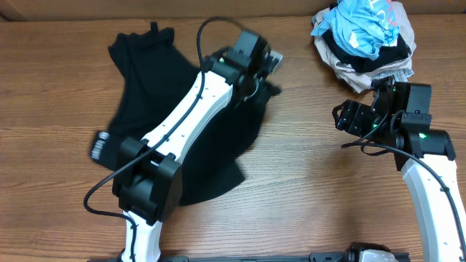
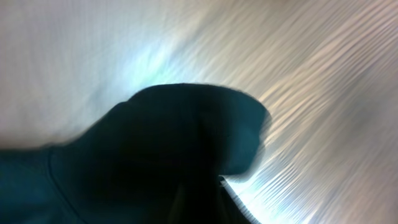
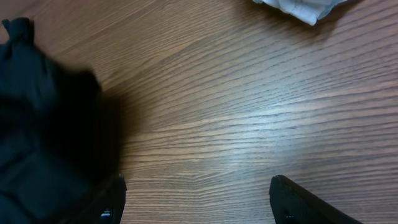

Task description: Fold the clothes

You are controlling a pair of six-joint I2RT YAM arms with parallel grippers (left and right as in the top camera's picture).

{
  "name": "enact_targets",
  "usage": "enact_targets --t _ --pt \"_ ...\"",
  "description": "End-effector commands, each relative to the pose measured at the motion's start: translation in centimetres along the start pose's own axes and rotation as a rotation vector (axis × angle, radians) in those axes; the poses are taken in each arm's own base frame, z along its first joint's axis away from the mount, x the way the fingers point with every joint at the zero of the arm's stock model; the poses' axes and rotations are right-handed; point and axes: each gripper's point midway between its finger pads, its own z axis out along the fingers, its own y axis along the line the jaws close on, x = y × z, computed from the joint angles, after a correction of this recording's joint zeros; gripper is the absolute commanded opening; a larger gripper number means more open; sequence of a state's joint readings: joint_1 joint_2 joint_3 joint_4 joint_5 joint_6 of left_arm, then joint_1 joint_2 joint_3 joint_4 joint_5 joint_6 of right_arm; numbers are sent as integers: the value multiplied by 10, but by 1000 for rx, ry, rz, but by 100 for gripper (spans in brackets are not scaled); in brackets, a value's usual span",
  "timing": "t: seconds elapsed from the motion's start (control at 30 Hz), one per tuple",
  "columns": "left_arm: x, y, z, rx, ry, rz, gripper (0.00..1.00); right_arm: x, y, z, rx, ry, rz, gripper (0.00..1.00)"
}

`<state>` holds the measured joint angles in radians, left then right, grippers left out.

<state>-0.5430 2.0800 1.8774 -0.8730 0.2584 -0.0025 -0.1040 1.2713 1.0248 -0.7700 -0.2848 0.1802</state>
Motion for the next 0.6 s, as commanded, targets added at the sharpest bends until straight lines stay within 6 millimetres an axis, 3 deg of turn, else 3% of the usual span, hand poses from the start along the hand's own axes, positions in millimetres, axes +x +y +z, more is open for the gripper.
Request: enact_targets --t 0.0,0.07,0.17,0.27,0.4,0.57 --pt "-53 -33 -45 89 -158 55 68 -9 10 -5 -33 -22 16 81" --pt "-69 -37 -60 90 -210 71 100 -8 13 -5 -53 -18 16 83" --pt "-85 -35 -83 76 -263 77 100 -6 19 -5 -88 -7 16 85" --pt "-90 -14 -104 3 -277 46 100 -3 24 -5 -116 6 15 85" --pt "-74 52 -125 -213 -223 -53 100 3 30 -4 -125 30 5 85" --pt "-31 153 -140 -494 -114 -233 100 12 45 -1 -148 55 -36 85"
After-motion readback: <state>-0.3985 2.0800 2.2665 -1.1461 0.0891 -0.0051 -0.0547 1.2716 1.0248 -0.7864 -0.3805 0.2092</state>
